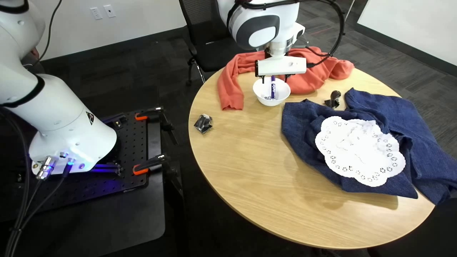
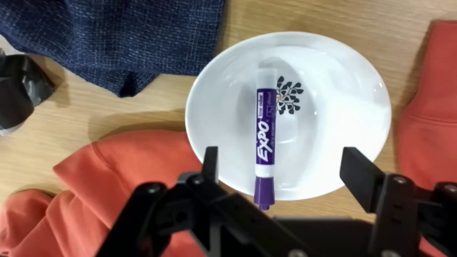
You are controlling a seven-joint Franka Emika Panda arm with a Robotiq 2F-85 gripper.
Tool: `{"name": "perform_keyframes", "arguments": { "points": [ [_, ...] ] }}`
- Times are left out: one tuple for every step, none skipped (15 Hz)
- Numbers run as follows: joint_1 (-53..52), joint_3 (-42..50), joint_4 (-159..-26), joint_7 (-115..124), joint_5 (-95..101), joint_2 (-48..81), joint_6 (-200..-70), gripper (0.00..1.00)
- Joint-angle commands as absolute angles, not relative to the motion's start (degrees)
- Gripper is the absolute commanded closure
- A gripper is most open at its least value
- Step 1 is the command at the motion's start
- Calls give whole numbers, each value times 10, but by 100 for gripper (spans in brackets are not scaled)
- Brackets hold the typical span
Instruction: Put the marker in the bowl
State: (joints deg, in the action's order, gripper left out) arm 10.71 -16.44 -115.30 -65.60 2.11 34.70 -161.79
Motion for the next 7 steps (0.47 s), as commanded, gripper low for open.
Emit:
{"name": "perform_keyframes", "arguments": {
  "points": [
    [112, -169, -1143, -658, 15, 351, -1620, 0],
    [110, -168, -1143, -657, 16, 350, -1618, 0],
    [111, -169, -1145, -657, 15, 348, -1617, 0],
    [105, -163, -1150, -655, 21, 348, -1618, 0],
    [105, -163, -1150, -655, 21, 348, -1618, 0],
    [105, -163, -1150, -655, 21, 348, -1618, 0],
    [105, -163, -1150, -655, 21, 348, -1618, 0]
  ]
}}
